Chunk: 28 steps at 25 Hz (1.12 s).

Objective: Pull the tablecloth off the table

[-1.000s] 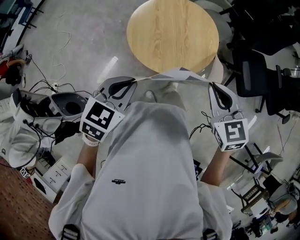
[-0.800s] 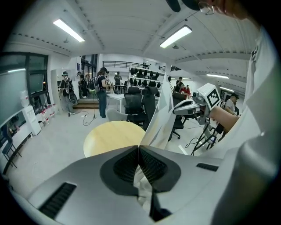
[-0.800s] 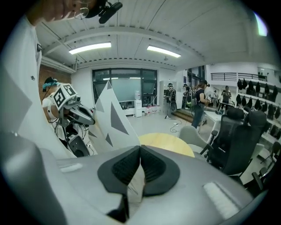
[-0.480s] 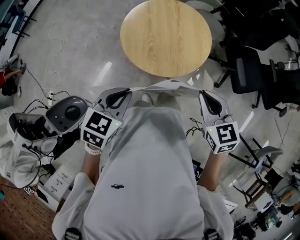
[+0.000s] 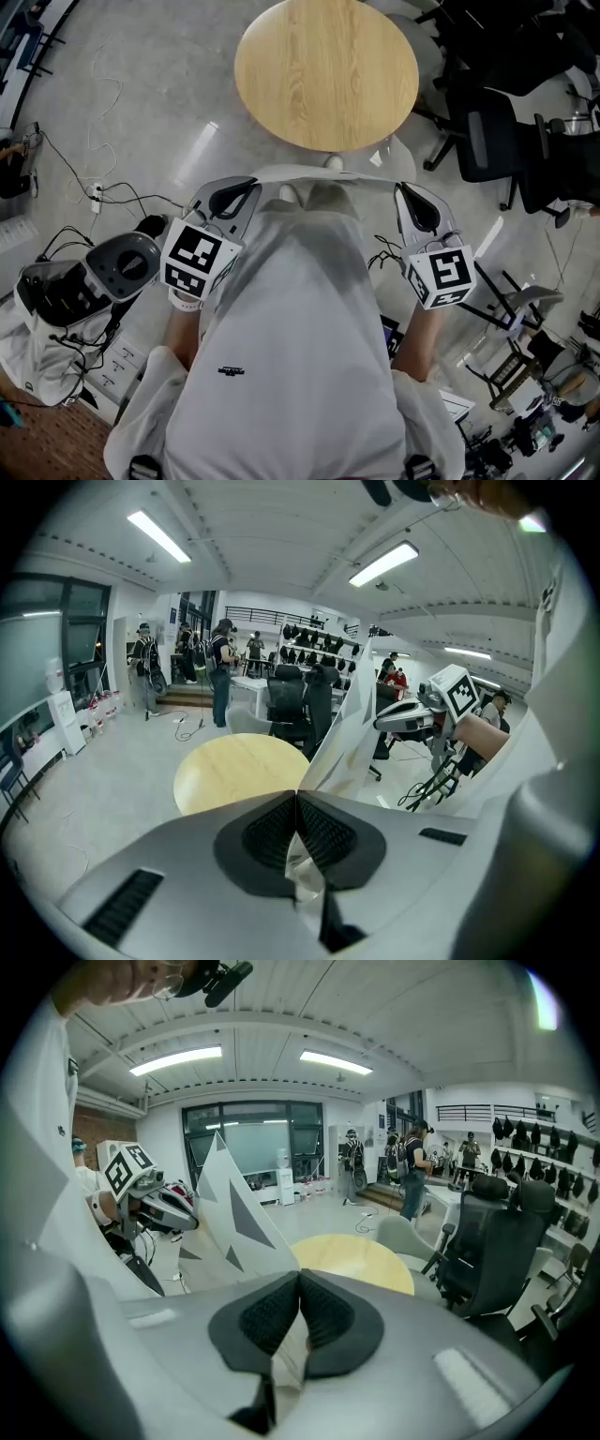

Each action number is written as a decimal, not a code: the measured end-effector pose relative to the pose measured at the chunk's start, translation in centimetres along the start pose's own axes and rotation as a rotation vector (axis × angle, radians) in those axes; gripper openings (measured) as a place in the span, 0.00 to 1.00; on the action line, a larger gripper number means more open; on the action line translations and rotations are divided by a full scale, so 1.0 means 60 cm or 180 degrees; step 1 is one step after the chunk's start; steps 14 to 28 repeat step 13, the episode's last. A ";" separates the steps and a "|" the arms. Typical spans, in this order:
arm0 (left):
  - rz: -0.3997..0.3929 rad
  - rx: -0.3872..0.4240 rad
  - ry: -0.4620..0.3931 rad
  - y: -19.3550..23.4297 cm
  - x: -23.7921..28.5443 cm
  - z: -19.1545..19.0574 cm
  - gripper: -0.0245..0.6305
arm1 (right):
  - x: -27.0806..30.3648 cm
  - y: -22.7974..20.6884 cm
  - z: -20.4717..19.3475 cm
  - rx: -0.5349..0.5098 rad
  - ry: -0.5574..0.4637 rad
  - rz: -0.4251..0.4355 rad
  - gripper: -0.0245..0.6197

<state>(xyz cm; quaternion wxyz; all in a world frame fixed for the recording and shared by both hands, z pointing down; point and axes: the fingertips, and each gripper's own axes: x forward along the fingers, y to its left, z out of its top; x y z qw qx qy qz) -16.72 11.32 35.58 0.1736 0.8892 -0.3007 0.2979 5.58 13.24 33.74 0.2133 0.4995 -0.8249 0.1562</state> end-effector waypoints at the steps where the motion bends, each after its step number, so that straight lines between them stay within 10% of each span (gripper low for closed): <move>1: 0.0001 0.0000 -0.0024 0.001 0.000 0.003 0.05 | -0.001 -0.001 0.003 0.0010 -0.0022 -0.0013 0.06; 28: 0.0010 0.0015 -0.0262 -0.014 -0.034 0.041 0.05 | -0.041 0.017 0.026 -0.0014 -0.0142 -0.0058 0.06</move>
